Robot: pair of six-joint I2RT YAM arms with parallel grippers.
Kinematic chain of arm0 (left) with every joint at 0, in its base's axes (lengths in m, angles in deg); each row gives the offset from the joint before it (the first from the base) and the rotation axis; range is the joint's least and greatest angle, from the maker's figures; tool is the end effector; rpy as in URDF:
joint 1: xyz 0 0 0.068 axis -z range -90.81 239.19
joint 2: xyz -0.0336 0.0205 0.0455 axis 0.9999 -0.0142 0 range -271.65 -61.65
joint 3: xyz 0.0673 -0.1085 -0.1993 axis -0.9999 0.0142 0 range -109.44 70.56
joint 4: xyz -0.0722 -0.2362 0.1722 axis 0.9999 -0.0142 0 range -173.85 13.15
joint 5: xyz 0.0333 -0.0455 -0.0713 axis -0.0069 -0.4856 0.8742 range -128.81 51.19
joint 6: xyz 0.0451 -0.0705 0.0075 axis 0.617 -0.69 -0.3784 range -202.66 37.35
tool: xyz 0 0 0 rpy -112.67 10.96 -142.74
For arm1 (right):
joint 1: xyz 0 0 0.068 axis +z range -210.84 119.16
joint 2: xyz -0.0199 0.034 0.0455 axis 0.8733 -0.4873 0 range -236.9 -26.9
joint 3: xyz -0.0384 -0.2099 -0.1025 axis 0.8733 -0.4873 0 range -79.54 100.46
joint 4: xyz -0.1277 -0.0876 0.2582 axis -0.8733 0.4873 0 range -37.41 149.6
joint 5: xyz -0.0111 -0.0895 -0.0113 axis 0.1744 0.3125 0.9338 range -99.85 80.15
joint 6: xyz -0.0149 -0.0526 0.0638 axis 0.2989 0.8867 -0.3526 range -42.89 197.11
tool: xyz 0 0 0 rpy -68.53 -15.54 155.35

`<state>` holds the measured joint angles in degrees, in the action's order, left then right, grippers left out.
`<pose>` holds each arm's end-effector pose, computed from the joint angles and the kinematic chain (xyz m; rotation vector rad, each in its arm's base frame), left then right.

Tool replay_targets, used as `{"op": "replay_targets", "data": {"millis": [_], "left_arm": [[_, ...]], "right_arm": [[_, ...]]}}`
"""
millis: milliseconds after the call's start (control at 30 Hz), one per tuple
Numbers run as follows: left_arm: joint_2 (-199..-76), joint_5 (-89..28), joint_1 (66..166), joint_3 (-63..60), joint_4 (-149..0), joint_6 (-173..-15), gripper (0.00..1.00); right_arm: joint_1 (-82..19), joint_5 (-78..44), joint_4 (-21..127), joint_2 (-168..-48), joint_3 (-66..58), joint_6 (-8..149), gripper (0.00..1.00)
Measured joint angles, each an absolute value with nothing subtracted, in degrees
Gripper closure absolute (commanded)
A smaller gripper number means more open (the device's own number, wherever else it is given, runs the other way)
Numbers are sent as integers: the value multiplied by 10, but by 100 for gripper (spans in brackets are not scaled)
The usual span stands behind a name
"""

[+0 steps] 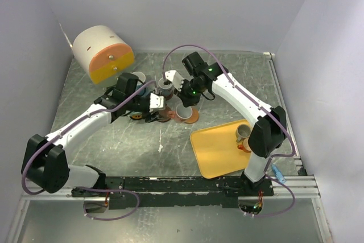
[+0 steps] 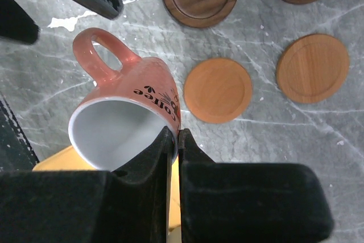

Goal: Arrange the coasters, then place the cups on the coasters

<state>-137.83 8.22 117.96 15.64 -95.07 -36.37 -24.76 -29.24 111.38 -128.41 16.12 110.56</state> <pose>0.2817 -0.2161 0.2063 1.5890 1.3749 -0.7373 0.3234 0.2660 0.2363 -1.6070 2.1352 0.4698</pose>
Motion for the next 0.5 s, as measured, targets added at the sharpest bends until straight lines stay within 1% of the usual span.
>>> {"op": "replay_targets", "data": {"millis": [133, 333, 500], "left_arm": [[-1397, 78, 1195, 156, -931, -377, 36], [-1427, 64, 1215, 157, -914, -385, 44], [-1428, 55, 1222, 159, -891, -401, 49]], "right_arm": [[-247, -301, 1114, -1285, 168, 1099, 100], [-244, -305, 1117, -1291, 176, 1090, 100], [-242, -305, 1117, -1291, 176, 1088, 100]]}}
